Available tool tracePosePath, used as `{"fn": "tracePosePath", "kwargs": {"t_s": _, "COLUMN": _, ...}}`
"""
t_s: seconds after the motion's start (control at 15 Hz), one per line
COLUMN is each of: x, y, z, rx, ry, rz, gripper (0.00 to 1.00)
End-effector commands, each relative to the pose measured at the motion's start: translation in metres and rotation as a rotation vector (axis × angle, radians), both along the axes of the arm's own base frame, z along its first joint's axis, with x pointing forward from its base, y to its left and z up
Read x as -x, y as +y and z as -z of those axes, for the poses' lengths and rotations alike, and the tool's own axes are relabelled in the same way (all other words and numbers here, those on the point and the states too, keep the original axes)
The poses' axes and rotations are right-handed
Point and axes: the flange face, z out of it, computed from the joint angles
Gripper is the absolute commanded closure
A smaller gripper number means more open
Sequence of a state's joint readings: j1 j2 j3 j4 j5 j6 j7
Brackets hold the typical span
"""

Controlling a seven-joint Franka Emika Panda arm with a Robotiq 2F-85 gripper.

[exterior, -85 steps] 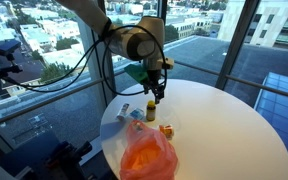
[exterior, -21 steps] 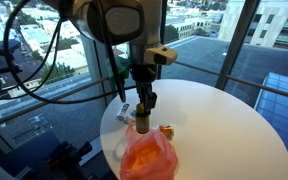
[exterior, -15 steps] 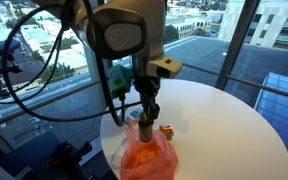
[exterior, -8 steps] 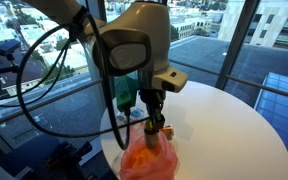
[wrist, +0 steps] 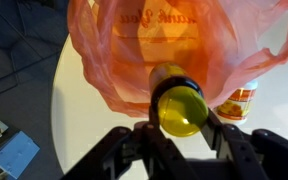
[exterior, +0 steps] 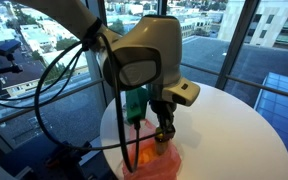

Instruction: Put the bottle with a yellow cap in the plastic bag

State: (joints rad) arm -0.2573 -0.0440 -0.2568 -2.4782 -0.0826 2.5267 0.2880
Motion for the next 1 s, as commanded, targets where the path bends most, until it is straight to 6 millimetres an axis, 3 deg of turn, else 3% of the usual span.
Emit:
{"fn": "tracePosePath", "kwargs": {"t_s": 0.0, "x": -0.015, "y": -0.026, "z": -0.011, "rx": 0.002, "ry": -0.034, "rz": 0.033, "gripper": 0.81}}
{"fn": "tracePosePath", "kwargs": {"t_s": 0.93, "x": -0.075, "y": -0.083, "z": -0.04, "rx": 0.043, "ry": -0.114, "rz": 0.12, "gripper": 0.81}}
